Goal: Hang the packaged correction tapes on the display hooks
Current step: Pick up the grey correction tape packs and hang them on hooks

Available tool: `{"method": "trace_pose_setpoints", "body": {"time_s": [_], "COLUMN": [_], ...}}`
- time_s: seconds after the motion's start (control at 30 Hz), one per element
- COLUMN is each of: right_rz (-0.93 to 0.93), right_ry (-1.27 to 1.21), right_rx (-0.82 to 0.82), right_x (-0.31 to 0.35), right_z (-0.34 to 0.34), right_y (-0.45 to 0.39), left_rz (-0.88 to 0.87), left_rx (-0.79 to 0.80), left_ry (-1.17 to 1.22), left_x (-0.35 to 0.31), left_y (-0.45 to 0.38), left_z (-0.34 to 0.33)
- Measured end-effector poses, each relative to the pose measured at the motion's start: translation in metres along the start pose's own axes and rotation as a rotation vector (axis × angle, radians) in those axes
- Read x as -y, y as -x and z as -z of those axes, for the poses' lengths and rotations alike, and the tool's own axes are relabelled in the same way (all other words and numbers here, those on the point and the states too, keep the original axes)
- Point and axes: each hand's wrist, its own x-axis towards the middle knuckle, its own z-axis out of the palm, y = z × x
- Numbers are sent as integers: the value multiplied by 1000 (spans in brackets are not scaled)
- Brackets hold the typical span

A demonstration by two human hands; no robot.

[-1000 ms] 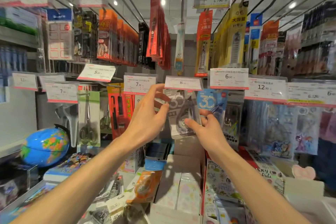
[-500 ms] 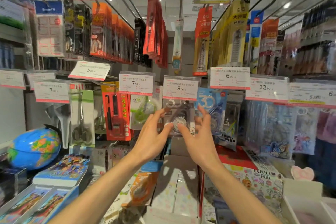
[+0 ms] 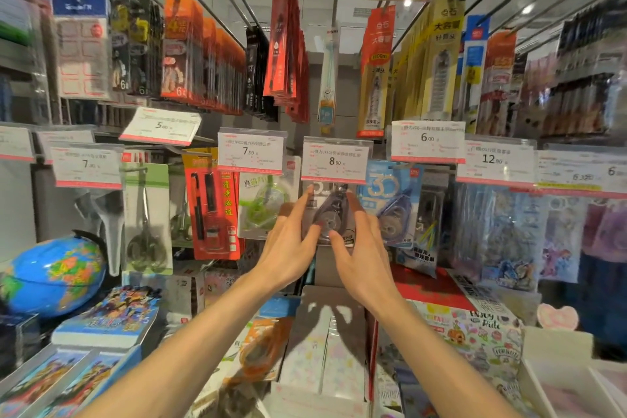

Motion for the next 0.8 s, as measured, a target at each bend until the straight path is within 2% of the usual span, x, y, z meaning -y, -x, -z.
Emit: {"method": "trace_pose_setpoints", "body": {"time_s": [0.27, 0.5, 0.8], "right_rz": [-36, -193, -311], "right_ry": [-140, -193, -160], "right_rx": [40, 89, 38], "right_x": [2, -5, 17], "right_z": [5, -4, -30], "right_y": [2, 7, 39], "left_rz": [29, 60, 60], "left_rx": [-4, -1, 9], "left_ry": [-44, 2, 56], "left_x": [-6, 7, 66], "left_y": [13, 31, 75], "left_z": [-1, 10, 59]}}
